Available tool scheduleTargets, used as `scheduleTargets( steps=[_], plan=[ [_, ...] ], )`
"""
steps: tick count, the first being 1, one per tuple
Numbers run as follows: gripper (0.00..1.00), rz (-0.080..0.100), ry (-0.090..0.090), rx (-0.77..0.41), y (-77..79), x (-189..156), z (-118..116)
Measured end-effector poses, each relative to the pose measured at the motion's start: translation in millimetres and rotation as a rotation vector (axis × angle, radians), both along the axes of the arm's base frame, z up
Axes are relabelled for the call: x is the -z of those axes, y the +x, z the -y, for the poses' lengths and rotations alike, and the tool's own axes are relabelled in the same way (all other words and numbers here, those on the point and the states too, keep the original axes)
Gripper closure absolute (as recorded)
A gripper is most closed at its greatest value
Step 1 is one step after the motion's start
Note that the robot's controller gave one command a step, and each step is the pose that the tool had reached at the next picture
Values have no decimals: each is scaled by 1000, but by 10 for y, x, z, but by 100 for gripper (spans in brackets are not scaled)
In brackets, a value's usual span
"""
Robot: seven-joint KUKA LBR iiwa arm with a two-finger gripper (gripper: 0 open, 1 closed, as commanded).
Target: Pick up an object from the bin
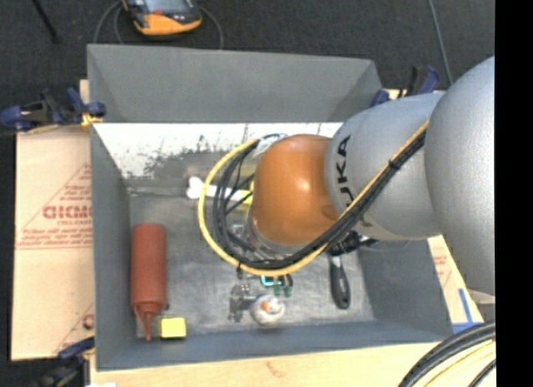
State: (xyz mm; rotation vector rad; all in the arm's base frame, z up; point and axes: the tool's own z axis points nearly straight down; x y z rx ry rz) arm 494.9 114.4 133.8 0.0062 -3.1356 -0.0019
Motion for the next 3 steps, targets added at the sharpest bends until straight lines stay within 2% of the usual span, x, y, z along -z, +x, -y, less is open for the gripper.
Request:
scheduleTargets(
  steps=[1, 2, 3],
  plan=[
    [0, 8, 1, 3, 21, -38, 3],
    [0, 8, 0, -37, 82, 43, 434],
    [0, 9, -3, -26, 66, 411, 701]
  ],
)
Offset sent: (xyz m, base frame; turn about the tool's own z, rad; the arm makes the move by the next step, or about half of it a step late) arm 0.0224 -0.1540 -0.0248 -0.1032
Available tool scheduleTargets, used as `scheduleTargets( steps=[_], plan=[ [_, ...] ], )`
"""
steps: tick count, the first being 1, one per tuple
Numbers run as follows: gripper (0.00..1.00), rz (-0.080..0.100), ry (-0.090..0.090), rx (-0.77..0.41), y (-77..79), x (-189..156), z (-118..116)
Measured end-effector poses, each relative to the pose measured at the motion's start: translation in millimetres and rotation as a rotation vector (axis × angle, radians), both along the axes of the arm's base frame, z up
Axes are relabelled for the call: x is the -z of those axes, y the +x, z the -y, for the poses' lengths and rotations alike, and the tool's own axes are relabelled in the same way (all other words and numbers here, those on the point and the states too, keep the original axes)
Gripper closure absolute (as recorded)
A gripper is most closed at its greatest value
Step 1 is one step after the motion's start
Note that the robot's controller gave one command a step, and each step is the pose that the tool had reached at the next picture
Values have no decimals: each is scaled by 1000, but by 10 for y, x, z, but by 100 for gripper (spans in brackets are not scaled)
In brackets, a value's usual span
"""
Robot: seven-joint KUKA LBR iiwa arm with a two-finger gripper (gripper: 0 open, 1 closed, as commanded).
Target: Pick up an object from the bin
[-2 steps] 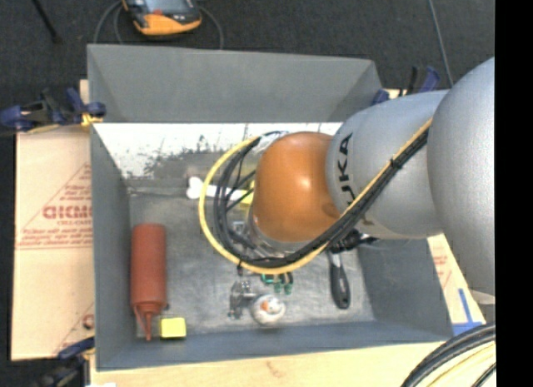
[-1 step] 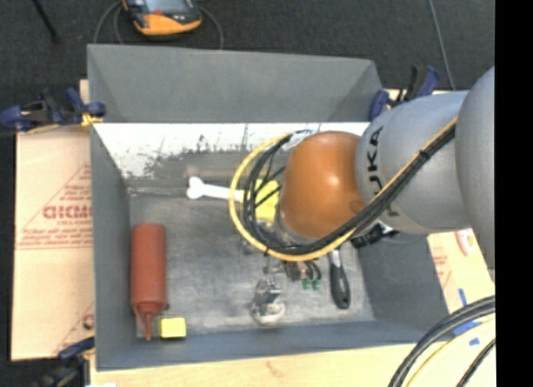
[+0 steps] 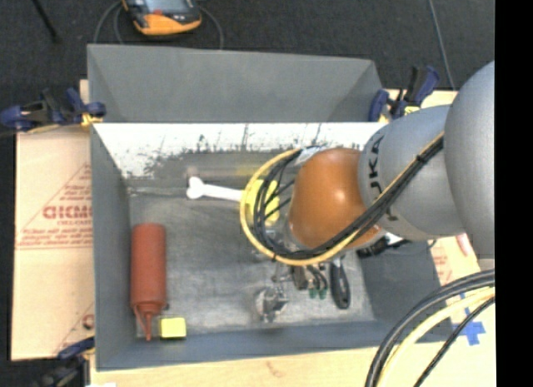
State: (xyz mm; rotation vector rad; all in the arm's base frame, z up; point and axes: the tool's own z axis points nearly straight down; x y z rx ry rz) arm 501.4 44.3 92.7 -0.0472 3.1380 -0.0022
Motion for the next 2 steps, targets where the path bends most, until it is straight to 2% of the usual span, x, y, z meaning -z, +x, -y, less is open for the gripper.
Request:
scheduleTargets(
  steps=[1, 2],
  plan=[
    [0, -16, 1, -20, -54, -100, 139],
    [0, 8, -1, -97, 50, -330, 296]
  ],
)
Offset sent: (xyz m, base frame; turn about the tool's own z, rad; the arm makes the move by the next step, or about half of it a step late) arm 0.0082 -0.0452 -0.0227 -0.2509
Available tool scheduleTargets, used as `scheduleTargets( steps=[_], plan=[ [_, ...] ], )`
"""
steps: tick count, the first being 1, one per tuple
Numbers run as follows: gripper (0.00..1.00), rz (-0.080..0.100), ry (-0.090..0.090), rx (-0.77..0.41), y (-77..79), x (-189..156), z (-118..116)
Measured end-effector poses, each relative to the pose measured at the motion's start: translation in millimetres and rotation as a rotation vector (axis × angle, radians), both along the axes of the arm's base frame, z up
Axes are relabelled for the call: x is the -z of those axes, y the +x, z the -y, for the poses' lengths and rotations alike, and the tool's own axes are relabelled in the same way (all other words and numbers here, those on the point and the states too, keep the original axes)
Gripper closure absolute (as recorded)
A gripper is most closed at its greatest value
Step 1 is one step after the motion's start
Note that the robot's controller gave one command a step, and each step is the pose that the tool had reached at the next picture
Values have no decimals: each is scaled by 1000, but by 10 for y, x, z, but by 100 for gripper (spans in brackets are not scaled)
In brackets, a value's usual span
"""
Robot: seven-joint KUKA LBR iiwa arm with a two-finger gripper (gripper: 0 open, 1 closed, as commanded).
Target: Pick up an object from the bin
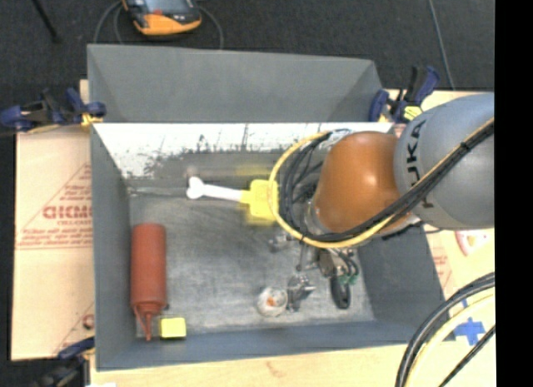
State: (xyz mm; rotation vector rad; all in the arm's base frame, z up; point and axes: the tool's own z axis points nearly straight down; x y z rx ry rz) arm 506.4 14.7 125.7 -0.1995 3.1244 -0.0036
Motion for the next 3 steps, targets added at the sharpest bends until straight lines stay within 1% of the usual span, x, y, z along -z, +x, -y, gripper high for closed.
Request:
scheduleTargets(
  steps=[1, 2, 3],
  plan=[
    [100, 0, 4, -38, -171, 524, 34],
    [100, 0, 5, -38, -171, 524, 34],
    [100, -9, 2, -10, -231, -436, 67]
  ],
)
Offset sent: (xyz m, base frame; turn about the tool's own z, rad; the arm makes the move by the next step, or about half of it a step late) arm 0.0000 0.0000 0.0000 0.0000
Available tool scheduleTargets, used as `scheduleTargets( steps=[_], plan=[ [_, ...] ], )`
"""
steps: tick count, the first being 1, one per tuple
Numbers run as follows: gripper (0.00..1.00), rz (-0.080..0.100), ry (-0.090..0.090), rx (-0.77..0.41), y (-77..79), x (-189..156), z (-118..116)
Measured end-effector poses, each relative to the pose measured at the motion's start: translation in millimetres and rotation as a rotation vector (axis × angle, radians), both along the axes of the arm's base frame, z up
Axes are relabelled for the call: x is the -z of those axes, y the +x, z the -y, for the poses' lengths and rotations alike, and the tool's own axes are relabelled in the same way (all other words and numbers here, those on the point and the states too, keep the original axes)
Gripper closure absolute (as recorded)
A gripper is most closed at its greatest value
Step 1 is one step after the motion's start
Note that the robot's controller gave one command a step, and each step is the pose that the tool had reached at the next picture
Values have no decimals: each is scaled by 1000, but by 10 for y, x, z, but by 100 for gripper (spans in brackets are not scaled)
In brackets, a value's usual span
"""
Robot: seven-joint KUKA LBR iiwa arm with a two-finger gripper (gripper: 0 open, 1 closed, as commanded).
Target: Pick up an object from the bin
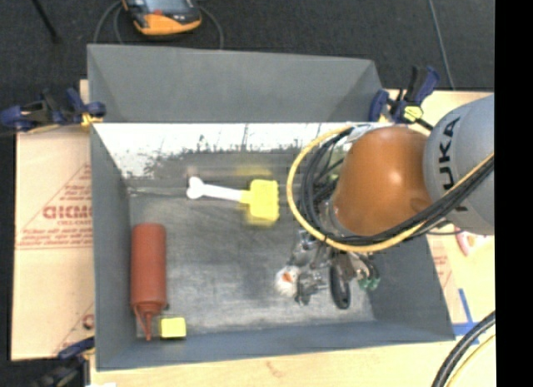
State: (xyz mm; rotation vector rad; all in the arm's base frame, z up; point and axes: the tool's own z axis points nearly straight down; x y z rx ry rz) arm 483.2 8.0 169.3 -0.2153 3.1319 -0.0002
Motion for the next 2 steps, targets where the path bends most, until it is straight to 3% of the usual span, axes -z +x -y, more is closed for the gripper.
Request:
scheduleTargets(
  steps=[1, 2],
  plan=[
    [100, 0, 1, 1, 0, 0, -4],
    [100, -7, -1, 3, -37, -509, -50]
  ],
)
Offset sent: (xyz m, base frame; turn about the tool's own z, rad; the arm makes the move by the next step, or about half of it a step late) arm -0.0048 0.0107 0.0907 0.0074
